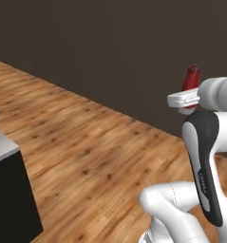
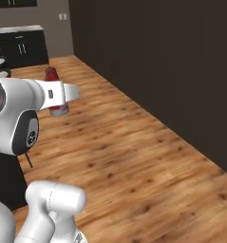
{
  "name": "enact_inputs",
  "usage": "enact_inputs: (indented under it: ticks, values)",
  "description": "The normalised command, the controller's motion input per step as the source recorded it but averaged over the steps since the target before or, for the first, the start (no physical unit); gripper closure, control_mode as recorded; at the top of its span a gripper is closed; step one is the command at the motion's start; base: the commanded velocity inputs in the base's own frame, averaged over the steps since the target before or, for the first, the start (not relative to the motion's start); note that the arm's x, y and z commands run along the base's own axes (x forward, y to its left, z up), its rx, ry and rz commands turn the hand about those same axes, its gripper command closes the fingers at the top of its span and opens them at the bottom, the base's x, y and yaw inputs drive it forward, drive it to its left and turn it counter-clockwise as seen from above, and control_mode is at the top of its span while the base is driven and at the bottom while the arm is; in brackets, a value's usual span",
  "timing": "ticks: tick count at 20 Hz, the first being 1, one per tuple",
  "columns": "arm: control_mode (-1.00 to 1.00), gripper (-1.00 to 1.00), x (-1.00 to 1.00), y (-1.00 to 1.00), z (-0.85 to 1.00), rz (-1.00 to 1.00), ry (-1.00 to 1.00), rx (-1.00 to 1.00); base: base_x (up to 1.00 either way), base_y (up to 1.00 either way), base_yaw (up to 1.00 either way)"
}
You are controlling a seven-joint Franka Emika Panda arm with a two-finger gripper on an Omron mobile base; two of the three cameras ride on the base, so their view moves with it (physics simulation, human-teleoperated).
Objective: Move the hot dog bun to the plate on the dining table and place the condiment next to that plate. Then navigate to the fridge and take the sausage and place it on the plate as well.
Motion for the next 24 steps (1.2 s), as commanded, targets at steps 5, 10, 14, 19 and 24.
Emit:
enact_inputs:
  ticks: [5, 10, 14, 19, 24]
  values:
    - [1.00, 1.00, 0.00, 0.00, 0.00, 0.00, 0.00, 0.00, 1.00, -0.55, 0.46]
    - [1.00, 1.00, 0.00, 0.00, 0.00, 0.00, 0.00, 0.00, 1.00, -0.48, 0.49]
    - [1.00, 1.00, 0.00, 0.00, 0.00, 0.00, 0.00, 0.00, 1.00, -0.44, 0.50]
    - [1.00, 1.00, 0.00, 0.00, 0.00, 0.00, 0.00, 0.00, 1.00, -0.46, 0.50]
    - [1.00, 1.00, 0.00, 0.00, 0.00, 0.00, 0.00, 0.00, 1.00, -0.47, 0.50]
